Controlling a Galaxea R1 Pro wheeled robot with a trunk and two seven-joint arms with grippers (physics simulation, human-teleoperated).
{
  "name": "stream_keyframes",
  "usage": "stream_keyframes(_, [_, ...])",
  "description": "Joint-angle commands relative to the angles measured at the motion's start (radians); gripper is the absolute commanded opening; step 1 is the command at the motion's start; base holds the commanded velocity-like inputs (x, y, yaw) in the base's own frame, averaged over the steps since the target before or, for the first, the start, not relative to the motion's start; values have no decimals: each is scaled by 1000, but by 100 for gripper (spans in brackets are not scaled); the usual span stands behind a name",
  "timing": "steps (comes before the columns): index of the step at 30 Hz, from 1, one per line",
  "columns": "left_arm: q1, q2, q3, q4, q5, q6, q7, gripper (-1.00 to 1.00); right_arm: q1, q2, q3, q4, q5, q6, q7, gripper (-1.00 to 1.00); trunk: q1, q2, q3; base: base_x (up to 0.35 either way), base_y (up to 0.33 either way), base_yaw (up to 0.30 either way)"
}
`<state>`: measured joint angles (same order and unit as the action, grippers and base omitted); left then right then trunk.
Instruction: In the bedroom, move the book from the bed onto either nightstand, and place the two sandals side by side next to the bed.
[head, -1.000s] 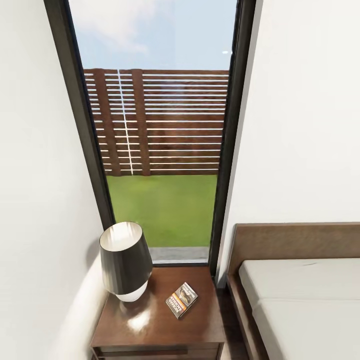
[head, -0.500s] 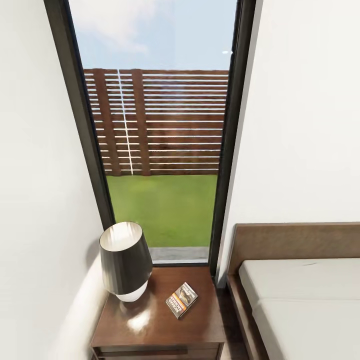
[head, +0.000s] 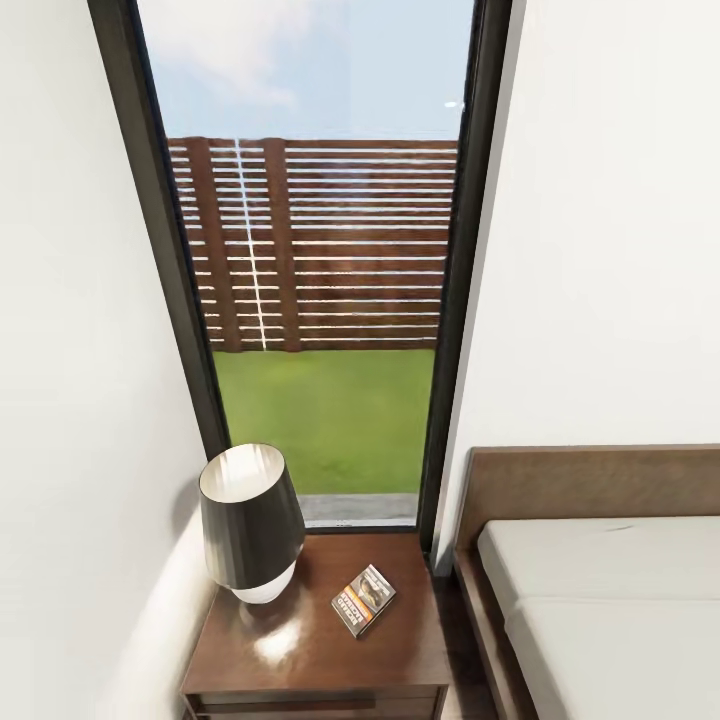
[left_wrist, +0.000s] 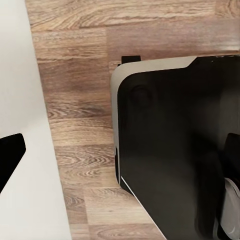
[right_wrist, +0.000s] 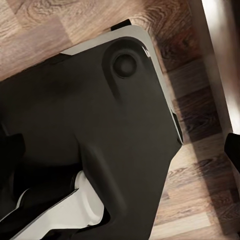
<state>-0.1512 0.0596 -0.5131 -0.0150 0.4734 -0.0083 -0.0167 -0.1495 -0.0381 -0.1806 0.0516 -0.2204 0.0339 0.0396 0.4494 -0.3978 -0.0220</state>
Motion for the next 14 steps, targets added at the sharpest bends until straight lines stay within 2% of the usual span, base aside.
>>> stream_keyframes(1, [-1, 0, -8, 0, 10, -1, -2, 100, -1, 0, -2, 2, -9, 0, 4, 100, 1, -2, -2, 0, 0, 0])
stream_keyframes(14, [-1, 0, -8, 0, 10, -1, -2, 100, -1, -1, 2, 2, -14, 0, 4, 100, 1, -2, -2, 0, 0, 0])
